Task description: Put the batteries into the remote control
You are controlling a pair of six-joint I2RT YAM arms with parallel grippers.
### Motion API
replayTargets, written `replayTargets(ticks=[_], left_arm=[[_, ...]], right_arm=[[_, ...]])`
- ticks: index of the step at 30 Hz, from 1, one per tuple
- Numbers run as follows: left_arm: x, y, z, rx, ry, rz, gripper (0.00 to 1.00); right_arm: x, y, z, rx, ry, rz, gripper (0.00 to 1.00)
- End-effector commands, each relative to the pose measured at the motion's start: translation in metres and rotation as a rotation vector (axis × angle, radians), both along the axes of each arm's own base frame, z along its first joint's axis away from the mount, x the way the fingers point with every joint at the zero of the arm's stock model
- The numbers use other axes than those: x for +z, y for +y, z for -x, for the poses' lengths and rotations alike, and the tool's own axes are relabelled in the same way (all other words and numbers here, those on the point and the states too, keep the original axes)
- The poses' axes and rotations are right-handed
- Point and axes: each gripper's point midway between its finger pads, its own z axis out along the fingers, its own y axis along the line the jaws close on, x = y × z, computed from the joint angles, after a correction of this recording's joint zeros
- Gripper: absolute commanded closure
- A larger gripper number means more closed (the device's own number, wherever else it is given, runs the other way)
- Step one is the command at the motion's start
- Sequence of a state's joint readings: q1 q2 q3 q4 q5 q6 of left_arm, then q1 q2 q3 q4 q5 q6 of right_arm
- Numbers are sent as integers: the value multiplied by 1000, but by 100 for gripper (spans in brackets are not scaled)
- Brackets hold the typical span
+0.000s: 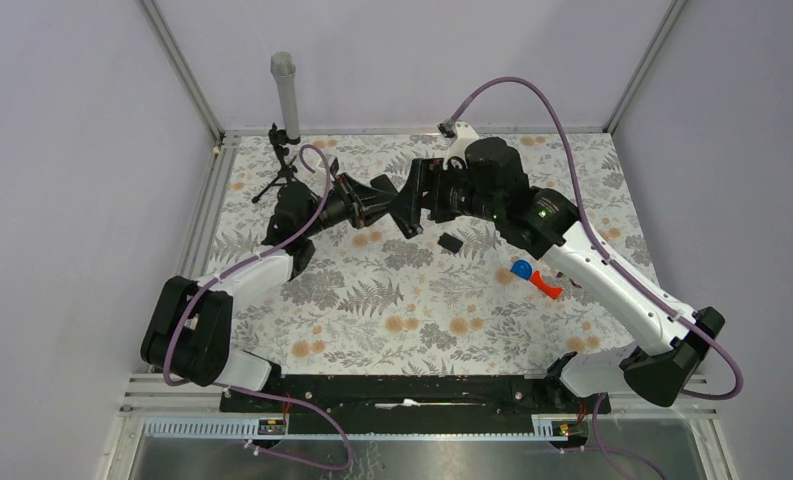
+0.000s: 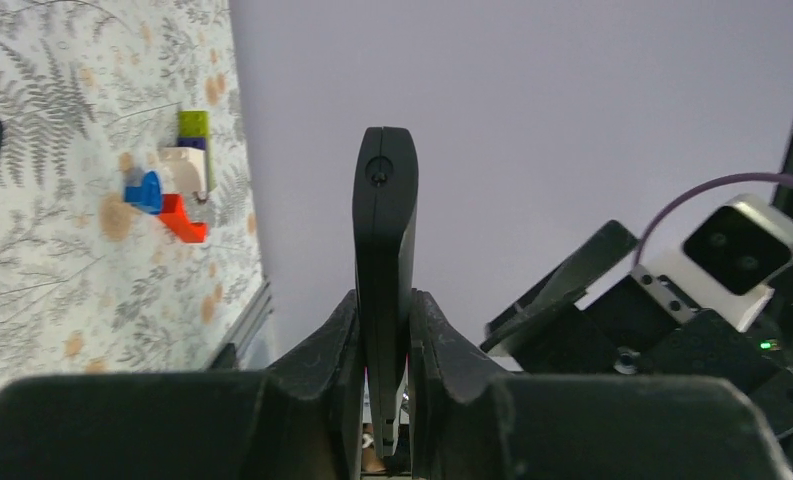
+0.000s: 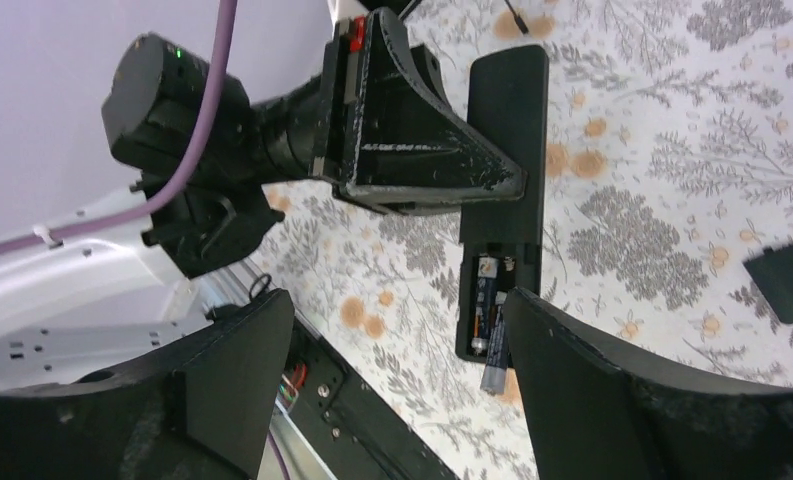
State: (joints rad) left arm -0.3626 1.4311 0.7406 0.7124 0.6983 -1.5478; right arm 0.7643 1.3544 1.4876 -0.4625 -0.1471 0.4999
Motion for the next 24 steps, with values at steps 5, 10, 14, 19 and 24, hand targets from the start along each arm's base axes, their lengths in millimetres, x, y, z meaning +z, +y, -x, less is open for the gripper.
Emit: replayTargets(ticks=[5, 10, 14, 19, 24], left_arm=[[81, 20, -7, 90, -6, 236, 100], [92, 27, -8, 109, 37, 334, 100], [96, 29, -7, 112, 38, 351, 100], [102, 34, -6, 122, 51, 410, 100], [105, 39, -7, 139, 83, 445, 100]], right_arm=[[65, -6, -23, -138, -125, -207, 12], [76, -1, -21, -130, -121, -273, 12], [77, 0, -19, -126, -104, -310, 12], [73, -1, -18, -142, -72, -331, 12], [74, -7, -22, -184, -62, -363, 14]])
